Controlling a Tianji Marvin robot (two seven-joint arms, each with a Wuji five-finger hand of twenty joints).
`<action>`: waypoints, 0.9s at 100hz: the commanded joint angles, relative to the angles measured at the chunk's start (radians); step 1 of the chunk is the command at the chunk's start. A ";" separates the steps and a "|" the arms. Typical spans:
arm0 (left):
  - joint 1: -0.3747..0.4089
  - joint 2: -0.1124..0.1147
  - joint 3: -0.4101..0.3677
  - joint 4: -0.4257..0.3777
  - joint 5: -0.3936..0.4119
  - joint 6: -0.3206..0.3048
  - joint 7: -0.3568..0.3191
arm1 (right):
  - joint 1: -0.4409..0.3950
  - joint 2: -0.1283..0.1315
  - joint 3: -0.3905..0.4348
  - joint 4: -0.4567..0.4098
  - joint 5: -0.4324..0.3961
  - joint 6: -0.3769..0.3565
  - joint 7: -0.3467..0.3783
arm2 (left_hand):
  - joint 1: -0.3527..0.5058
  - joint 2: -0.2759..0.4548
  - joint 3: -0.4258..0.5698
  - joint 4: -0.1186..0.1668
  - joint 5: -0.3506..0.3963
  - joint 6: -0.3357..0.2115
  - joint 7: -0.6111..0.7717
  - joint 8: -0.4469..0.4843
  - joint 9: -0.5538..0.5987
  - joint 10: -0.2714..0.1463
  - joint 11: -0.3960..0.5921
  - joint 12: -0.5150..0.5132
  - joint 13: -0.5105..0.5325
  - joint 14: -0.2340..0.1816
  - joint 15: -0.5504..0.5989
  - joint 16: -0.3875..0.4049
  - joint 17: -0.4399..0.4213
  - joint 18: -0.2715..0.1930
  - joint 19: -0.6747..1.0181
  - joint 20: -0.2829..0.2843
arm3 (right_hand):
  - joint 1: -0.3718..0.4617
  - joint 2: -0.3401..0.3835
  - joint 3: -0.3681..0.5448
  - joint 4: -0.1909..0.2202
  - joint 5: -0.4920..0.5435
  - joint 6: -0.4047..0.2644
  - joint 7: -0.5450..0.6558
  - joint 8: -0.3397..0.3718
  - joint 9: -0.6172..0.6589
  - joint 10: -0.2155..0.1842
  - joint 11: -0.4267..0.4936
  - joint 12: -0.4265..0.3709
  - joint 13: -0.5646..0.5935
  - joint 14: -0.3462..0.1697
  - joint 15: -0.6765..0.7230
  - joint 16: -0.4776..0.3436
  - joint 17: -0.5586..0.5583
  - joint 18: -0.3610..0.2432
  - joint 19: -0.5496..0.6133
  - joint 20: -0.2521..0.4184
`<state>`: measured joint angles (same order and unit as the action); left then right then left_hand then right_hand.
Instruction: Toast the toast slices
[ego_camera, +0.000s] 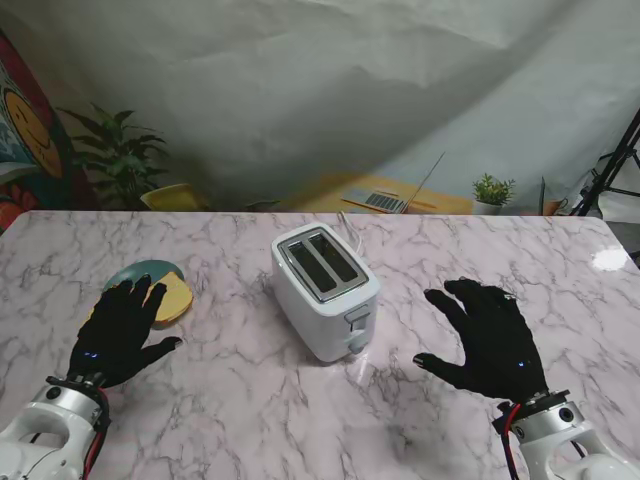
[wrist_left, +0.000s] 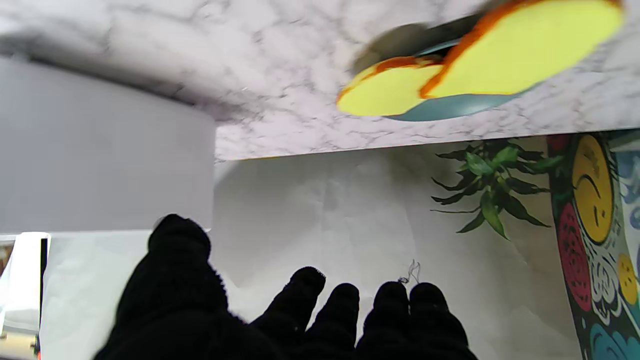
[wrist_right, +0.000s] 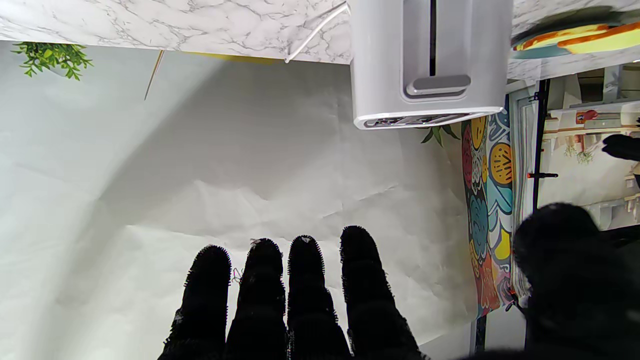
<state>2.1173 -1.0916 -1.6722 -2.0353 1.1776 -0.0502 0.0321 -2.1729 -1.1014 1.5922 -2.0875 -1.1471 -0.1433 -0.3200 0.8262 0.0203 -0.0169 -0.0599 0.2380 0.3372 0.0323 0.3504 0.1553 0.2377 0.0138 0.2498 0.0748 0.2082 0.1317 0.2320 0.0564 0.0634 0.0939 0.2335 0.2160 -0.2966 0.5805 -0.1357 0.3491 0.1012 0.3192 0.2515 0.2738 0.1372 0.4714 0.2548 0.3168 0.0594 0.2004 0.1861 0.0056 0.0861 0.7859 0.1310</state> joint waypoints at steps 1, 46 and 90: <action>0.006 0.014 -0.021 0.035 0.000 -0.002 -0.008 | -0.008 -0.001 0.001 -0.004 0.000 0.002 -0.002 | -0.027 -0.024 -0.027 0.019 -0.003 0.004 -0.002 -0.010 0.001 -0.018 -0.002 0.007 -0.012 -0.007 0.003 -0.014 -0.011 -0.038 -0.041 0.007 | 0.003 0.003 -0.017 0.009 0.004 0.008 -0.018 0.006 0.010 0.013 -0.027 -0.006 0.017 0.003 -0.032 -0.027 -0.002 0.004 -0.022 -0.011; -0.115 0.059 -0.141 0.274 0.112 -0.204 -0.106 | -0.008 -0.002 0.003 -0.003 0.009 -0.002 -0.004 | 0.034 -0.145 0.010 0.030 -0.099 0.024 -0.035 -0.020 -0.060 -0.012 -0.021 -0.014 -0.013 -0.046 -0.029 -0.037 0.004 -0.095 -0.071 -0.039 | 0.003 0.004 -0.018 0.009 0.005 0.008 -0.019 0.005 0.012 0.012 -0.028 -0.007 0.018 0.002 -0.032 -0.027 -0.002 0.005 -0.022 -0.011; -0.289 0.118 -0.126 0.427 0.272 -0.385 -0.260 | -0.008 -0.002 -0.002 -0.008 0.014 0.000 0.005 | 0.121 -0.200 0.052 0.043 -0.101 0.032 -0.064 -0.177 -0.079 -0.007 -0.049 -0.180 -0.056 -0.046 -0.123 -0.071 -0.041 -0.095 -0.103 -0.120 | 0.004 0.007 -0.020 0.009 0.006 0.008 -0.018 0.005 0.014 0.012 -0.028 -0.007 0.019 0.001 -0.033 -0.027 -0.002 0.004 -0.023 -0.012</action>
<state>1.8546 -0.9901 -1.7974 -1.6257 1.4430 -0.4356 -0.2039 -2.1746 -1.1031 1.5925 -2.0891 -1.1322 -0.1450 -0.3192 0.9029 -0.1681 0.0143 -0.0491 0.1746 0.3411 -0.0060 0.1912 0.1270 0.2205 -0.0119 0.0931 0.0605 0.1609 0.0407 0.1712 0.0375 0.0150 0.0328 0.1355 0.2161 -0.2966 0.5805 -0.1357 0.3494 0.1012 0.3192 0.2515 0.2856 0.1374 0.4712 0.2548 0.3168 0.0594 0.2004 0.1861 0.0056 0.0862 0.7856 0.1308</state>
